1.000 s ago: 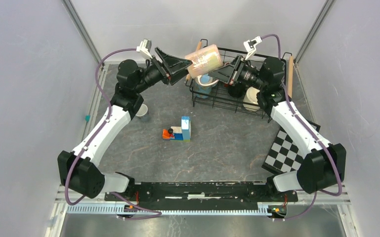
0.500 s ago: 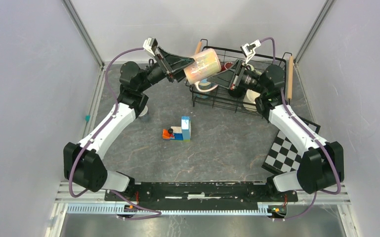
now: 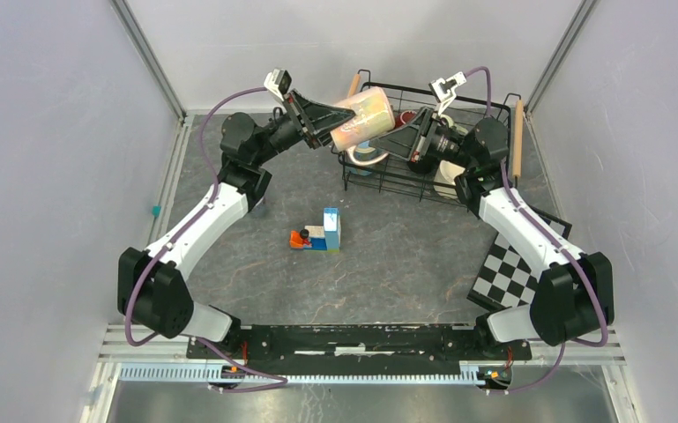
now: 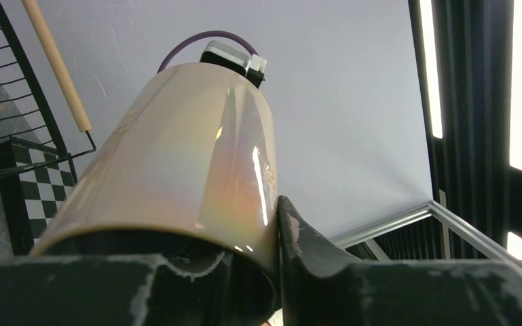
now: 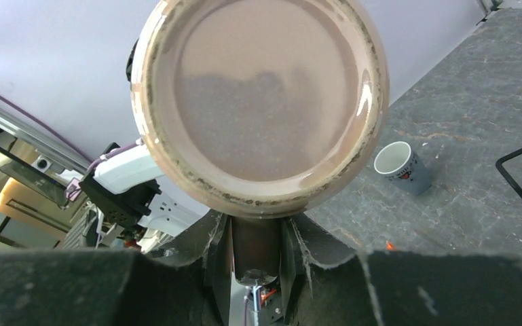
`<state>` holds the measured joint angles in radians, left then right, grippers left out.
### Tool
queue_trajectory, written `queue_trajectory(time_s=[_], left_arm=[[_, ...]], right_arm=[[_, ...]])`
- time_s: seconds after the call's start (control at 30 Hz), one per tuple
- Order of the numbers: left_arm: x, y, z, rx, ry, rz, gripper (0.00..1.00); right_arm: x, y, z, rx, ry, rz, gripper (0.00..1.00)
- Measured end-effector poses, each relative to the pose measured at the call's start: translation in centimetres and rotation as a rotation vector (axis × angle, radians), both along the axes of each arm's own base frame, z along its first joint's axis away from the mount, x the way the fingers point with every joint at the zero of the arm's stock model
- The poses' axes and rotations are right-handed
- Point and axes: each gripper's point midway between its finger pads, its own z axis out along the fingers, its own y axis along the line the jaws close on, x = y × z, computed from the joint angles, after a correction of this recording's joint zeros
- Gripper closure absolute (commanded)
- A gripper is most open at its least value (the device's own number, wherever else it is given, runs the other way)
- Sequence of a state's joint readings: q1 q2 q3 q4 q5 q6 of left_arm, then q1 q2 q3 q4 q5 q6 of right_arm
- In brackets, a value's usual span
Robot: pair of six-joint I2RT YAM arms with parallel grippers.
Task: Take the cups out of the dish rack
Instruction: Place the cup at the center of the board.
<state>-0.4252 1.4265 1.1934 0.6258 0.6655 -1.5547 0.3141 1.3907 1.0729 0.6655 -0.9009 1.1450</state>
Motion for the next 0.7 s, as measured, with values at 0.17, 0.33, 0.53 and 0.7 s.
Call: queue_trajectory(time_s=[0.17,0.33,0.53,0.7], left_arm=[[0.0,-0.1,0.0,-0.017,0.034,-0.013,0.98],[0.2,-0.2,-0.4,-0.009,0.05,-0.011,0.98],[0.7,-0.4,-1.7,0.036,0.07,0.011,0.98],[1.3,0.0,-2.9,0.12,0.087,0.057,0.98]], right_arm=[[0.3,0.0,-0.6,-0.028,-0.022,-0.016,1.0],[0.5,-0.1,-1.2,-0.059,-0.024,-0.043,0.57],[0.6,-0.5,-1.9,-0.128,-0.042,-0.103,0.12],[1.2,-1.8,-2.4,-0.224,-0.07,-0.217,0.02]])
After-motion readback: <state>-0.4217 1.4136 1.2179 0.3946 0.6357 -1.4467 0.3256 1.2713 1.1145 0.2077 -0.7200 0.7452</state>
